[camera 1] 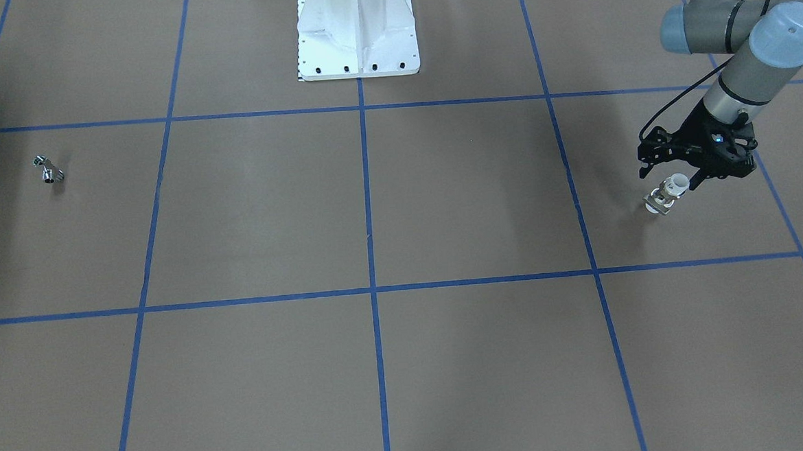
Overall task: Assemble PPR valve and pipe with both arms
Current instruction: 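Lower the left gripper onto the white PPR valve and grasp it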
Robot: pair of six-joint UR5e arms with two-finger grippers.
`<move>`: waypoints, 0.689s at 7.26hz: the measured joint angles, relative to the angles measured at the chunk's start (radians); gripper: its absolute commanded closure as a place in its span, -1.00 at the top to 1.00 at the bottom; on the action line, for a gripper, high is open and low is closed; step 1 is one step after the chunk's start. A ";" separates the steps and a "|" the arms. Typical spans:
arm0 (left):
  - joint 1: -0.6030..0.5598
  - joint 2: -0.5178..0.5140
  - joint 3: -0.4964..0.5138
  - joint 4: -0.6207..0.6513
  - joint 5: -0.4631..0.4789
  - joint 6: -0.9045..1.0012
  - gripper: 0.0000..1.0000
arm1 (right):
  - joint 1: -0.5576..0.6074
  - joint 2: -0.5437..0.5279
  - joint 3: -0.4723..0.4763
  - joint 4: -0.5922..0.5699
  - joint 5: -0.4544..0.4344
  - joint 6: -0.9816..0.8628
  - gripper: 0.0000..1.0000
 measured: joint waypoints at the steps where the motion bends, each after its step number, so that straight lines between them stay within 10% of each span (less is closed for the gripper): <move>1: 0.000 -0.001 0.006 0.000 0.000 0.004 0.07 | -0.001 0.000 0.000 0.000 0.000 0.000 1.00; 5: -0.001 -0.001 0.012 0.001 -0.001 0.007 0.06 | -0.002 0.001 0.001 0.000 0.000 0.000 1.00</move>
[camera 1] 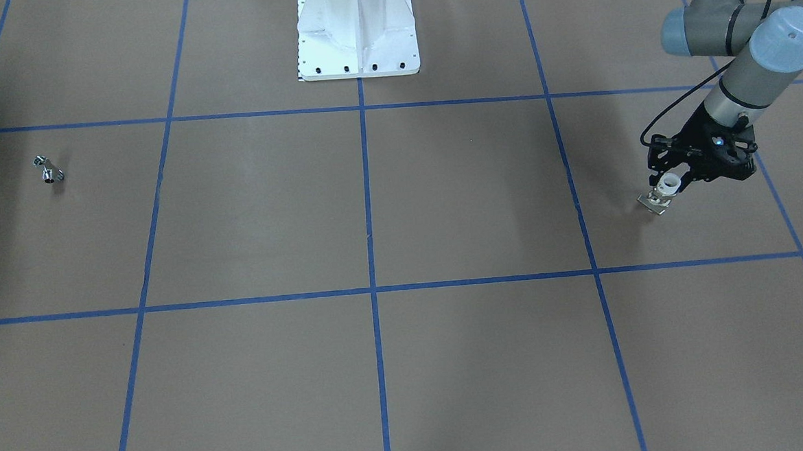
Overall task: Assemble PPR valve and pipe with both arms
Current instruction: 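Lower the left gripper onto the white PPR valve and grasp it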
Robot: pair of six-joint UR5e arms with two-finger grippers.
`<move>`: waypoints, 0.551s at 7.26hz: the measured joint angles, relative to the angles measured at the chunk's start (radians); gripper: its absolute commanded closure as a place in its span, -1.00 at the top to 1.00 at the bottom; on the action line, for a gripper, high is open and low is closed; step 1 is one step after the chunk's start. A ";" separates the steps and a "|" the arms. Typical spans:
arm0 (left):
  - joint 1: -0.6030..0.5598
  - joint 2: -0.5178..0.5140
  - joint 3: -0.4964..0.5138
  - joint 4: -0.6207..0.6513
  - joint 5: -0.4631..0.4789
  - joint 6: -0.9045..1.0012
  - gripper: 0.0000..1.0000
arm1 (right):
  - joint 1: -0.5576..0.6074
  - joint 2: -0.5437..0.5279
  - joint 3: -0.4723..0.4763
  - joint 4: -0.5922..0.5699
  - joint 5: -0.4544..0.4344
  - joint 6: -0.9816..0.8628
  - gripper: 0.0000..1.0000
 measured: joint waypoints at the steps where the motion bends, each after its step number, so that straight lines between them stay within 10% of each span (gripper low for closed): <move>1: 0.000 0.000 0.002 0.000 0.000 0.000 -0.28 | 0.000 0.000 0.000 0.000 0.000 0.000 1.00; 4: -0.001 0.000 0.006 -0.001 0.000 0.000 -0.32 | -0.002 0.004 0.000 0.000 0.000 0.000 1.00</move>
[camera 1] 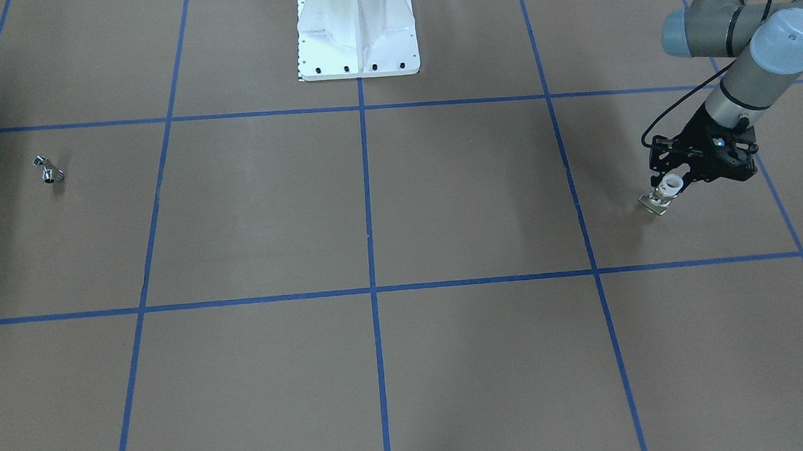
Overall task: Assemble PPR valve and pipe with both arms
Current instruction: 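Lower the left gripper onto the white PPR valve and grasp it, then carry the white valve with the left gripper to the table center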
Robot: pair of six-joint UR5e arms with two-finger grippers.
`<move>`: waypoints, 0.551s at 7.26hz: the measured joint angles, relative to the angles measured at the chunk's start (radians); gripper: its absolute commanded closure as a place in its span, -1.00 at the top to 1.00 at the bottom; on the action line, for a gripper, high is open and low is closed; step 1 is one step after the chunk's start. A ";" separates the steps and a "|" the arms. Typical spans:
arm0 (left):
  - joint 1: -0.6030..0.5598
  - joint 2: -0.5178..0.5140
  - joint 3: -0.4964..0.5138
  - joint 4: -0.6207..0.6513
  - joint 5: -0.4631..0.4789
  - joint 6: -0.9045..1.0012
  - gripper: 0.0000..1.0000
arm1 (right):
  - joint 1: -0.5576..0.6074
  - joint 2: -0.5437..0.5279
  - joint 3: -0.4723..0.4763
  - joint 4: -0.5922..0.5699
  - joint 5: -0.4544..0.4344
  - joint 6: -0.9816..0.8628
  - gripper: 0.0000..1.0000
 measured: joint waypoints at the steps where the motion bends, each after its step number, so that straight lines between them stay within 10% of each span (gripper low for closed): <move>1: 0.000 0.000 0.001 0.000 0.000 0.000 -0.79 | 0.000 0.002 0.000 0.000 -0.001 0.000 1.00; 4: -0.005 -0.011 -0.012 0.003 -0.007 -0.004 -1.00 | -0.001 0.007 -0.001 0.000 -0.001 0.000 1.00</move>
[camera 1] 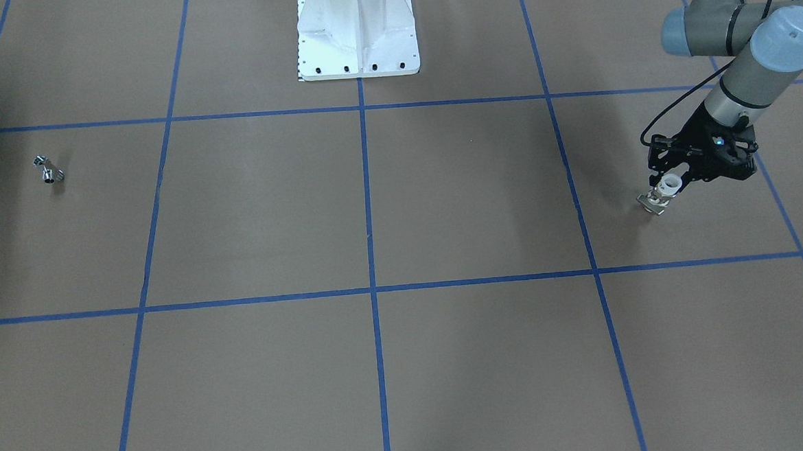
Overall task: Assemble PPR valve and pipe with both arms
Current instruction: 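Carry the white valve with the left gripper to the table center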
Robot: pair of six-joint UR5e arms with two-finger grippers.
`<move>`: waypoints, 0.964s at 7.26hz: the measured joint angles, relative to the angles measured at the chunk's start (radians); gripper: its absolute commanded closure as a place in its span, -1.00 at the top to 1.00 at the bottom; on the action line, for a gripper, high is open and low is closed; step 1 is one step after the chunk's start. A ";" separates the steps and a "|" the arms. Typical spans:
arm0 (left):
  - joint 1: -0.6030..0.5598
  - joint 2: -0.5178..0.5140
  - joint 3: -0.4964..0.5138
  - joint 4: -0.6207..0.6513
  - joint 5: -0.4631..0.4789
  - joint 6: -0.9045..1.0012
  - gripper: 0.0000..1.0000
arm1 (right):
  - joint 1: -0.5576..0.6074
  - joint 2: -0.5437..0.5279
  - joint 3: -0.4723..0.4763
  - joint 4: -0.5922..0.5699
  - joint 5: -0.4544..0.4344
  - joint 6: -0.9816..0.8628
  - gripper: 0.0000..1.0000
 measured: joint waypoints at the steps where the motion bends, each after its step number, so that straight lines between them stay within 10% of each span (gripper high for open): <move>1: -0.003 -0.022 -0.003 0.004 -0.003 -0.007 -1.00 | 0.000 0.000 0.000 0.000 0.000 0.000 1.00; 7: 0.157 -0.373 0.009 0.179 0.058 -0.381 -1.00 | 0.000 -0.001 -0.001 -0.001 0.003 0.001 1.00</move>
